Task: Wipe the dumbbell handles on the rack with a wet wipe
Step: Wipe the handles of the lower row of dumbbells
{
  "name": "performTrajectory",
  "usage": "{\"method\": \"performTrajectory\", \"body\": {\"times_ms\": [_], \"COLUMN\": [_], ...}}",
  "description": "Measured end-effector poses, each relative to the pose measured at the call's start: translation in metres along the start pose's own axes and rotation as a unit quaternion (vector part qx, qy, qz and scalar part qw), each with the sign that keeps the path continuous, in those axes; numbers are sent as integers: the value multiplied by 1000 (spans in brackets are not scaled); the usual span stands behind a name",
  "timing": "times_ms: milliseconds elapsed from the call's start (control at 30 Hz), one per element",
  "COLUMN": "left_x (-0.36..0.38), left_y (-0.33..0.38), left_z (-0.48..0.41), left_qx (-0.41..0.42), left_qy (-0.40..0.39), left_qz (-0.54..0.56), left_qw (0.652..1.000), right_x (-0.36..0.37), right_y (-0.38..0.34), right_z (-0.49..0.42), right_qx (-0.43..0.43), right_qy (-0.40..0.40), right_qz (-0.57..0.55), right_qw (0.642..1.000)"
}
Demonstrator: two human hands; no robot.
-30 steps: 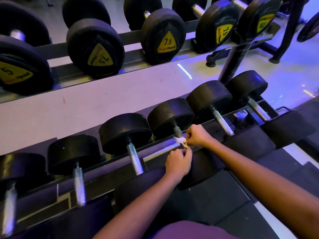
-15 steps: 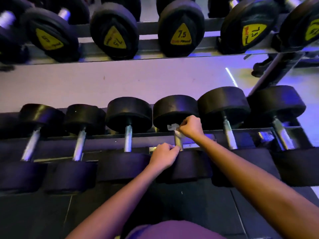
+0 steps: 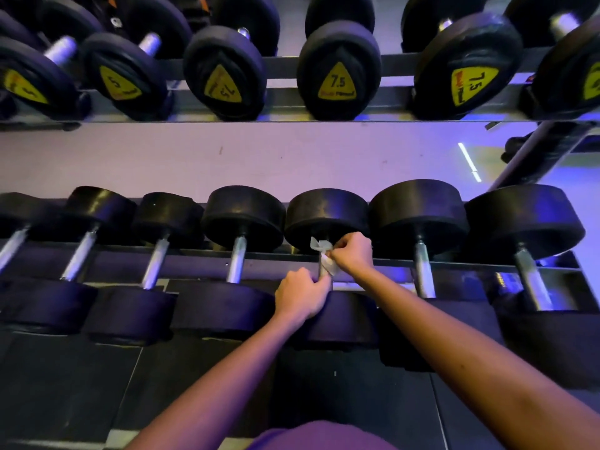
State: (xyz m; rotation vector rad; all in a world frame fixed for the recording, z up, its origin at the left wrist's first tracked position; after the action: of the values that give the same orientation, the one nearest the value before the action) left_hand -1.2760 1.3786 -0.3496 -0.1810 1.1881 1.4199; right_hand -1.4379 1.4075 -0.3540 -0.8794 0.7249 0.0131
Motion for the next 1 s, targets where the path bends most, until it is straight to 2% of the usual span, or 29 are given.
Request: {"method": "performTrajectory", "body": {"times_ms": [100, 233, 367, 467, 633, 733, 1000], "left_x": [0, 3, 2, 1, 2, 2, 1], "left_y": [2, 3, 6, 6, 7, 6, 6], "left_z": [-1, -4, -5, -5, -6, -6, -9], "left_qx": [6, 14, 27, 28, 34, 39, 51], "left_qy": [-10, -36, -43, -45, -47, -49, -44], "left_qz": [-24, -37, -38, -45, -48, -31, -38], "left_qw": [1000, 999, 998, 998, 997, 998, 997], "right_x": [-2, 10, 20, 19, 2, 0, 21], "right_y": [-5, 3, 17, 12, -10, -13, 16], "right_z": [-5, 1, 13, 12, -1, -2, 8], "right_qx": [3, 15, 40, 37, -1, -4, 67], "right_qy": [-7, -79, -121, -98, 8, 26, -135], "right_qz": [3, 75, 91, 86, 47, 39, 58], "right_qw": [1000, 994, 988, 991, 999, 999, 987]}}
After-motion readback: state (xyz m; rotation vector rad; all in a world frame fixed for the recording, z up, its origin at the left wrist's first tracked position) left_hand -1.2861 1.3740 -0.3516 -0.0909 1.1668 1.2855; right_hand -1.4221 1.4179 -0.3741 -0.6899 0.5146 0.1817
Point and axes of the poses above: each hand's wrist, its own z-axis away from the middle knuckle, its own x-axis out of the palm, y = z × x, the point moved 8 cm from there along -z, towards the middle knuckle, and after that the axes turned 14 degrees about -y, right-handed, at the moved point
